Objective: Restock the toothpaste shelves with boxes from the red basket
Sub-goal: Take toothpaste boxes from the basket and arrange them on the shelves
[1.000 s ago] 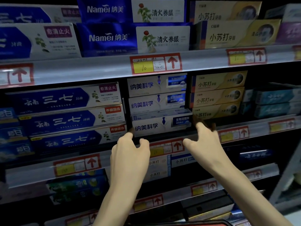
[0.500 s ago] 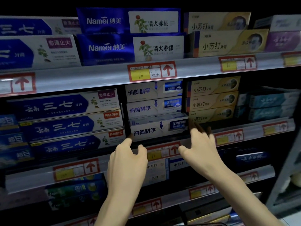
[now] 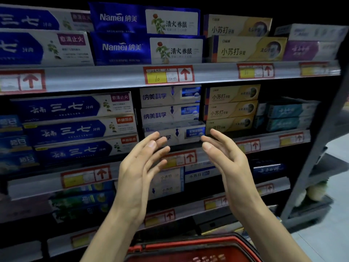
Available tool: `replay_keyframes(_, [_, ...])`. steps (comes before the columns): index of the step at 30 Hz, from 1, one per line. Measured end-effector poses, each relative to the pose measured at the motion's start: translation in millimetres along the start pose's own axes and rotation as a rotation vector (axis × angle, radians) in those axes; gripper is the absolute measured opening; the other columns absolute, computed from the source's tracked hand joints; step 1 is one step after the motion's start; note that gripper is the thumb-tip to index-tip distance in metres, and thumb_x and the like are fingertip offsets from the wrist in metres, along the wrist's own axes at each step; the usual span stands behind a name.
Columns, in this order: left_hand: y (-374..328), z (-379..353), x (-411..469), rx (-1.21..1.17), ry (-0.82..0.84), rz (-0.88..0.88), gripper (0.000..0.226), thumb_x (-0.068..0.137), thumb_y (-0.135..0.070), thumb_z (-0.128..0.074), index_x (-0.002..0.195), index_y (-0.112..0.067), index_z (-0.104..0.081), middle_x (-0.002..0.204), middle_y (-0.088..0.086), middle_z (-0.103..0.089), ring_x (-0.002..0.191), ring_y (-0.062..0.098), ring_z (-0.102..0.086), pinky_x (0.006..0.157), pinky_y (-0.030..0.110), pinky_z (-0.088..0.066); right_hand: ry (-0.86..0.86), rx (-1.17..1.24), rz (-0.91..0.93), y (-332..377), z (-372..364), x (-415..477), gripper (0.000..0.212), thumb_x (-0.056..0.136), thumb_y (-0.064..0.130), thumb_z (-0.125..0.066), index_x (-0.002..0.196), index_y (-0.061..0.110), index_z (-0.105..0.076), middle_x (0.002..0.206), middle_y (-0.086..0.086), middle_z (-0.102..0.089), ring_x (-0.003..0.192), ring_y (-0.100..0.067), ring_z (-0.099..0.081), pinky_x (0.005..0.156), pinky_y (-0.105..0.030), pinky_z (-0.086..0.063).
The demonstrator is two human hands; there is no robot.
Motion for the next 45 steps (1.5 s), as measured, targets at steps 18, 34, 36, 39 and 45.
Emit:
replay_keyframes(18, [156,59,-96,0.607,0.330,0.554,0.017,0.094,-0.024,-0.071,0.109,-0.018,-0.076,0.100,0.005,-0.080,0.090,0.014,-0.075,0.083,0.027,-0.053,0.223,-0.740,-0.506,-138,62,-134,0.058,0.085,0.036,-0.080,0.137,0.017,-0.061,0.111,0.005,-0.073,0.105,-0.012,-0.069,0.101,-0.041,-0.053])
replay_keyframes(34, [322,160,-155,1.835,1.204,0.565,0.056,0.091,-0.042,-0.061,0.145,-0.029,-0.050,0.136,0.002,-0.065,0.124,0.027,-0.061,0.093,0.038,-0.049,0.186,-0.944,-0.436,-125,81,-142,0.052,0.093,0.034,-0.069,0.143,0.023,-0.057,0.125,0.005,-0.069,0.115,-0.016,-0.064,0.101,-0.039,-0.051])
replay_keyframes(36, [323,160,-154,1.799,1.197,0.564,0.066,0.089,-0.043,-0.065,0.151,-0.035,-0.044,0.139,-0.003,-0.064,0.126,0.024,-0.060,0.091,0.034,-0.049,0.188,-0.958,-0.420,-123,82,-141,0.053,0.094,0.033,-0.069,0.144,0.022,-0.055,0.128,0.003,-0.068,0.117,-0.017,-0.064,0.100,-0.036,-0.051])
replay_keyframes(39, [328,166,-150,1.729,1.138,0.621,0.074,0.083,-0.047,-0.073,0.151,-0.042,-0.043,0.146,-0.008,-0.058,0.131,0.021,-0.057,0.096,0.033,-0.047,0.191,-0.984,-0.397,-121,81,-139,0.055,0.095,0.035,-0.067,0.146,0.022,-0.053,0.132,0.000,-0.068,0.122,-0.019,-0.062,0.100,-0.036,-0.050])
replay_keyframes(45, [333,167,-151,1.670,1.098,0.623,0.054,0.081,-0.042,-0.078,0.130,-0.036,-0.056,0.133,-0.009,-0.059,0.125,0.017,-0.052,0.099,0.036,-0.035,0.193,-0.996,-0.370,-118,77,-136,0.056,0.096,0.036,-0.065,0.148,0.023,-0.051,0.137,0.000,-0.065,0.124,-0.019,-0.061,0.092,-0.031,-0.048])
Point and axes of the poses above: each hand's wrist, its own x-axis towards the middle knuckle, its own z-axis out of the back of the hand, y = z × x, the point moved 5 cm from there along x, towards the middle knuckle
